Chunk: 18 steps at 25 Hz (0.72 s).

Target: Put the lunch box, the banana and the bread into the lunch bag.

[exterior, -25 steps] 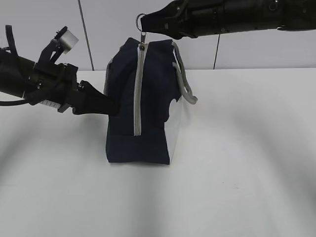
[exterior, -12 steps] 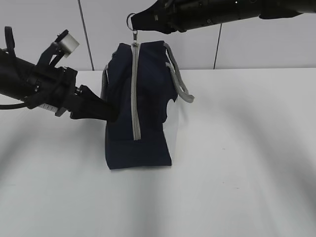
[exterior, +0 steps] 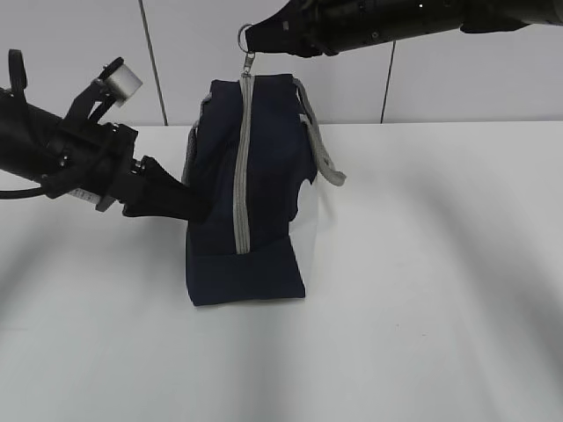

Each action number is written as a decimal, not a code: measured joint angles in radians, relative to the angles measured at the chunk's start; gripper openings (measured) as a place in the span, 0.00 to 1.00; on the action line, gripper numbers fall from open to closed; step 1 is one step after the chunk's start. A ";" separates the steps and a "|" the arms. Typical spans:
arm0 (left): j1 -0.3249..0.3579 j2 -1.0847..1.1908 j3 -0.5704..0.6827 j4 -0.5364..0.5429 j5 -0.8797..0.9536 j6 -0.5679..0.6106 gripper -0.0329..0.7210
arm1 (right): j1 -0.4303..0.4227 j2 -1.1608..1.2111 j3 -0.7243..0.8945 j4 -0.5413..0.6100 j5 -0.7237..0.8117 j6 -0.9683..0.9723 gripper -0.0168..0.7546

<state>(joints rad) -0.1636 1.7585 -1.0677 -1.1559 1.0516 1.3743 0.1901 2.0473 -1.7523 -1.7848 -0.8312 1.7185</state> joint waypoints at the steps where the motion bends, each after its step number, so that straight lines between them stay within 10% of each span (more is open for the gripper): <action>1: 0.000 0.000 0.000 0.004 0.000 -0.003 0.05 | -0.002 0.000 0.000 0.000 0.006 0.000 0.00; 18: 0.000 0.000 0.000 0.044 0.045 -0.007 0.05 | -0.004 0.171 -0.186 0.017 0.012 0.046 0.00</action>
<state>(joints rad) -0.1636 1.7585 -1.0677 -1.1118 1.0962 1.3672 0.1857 2.2181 -1.9384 -1.7682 -0.8192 1.7640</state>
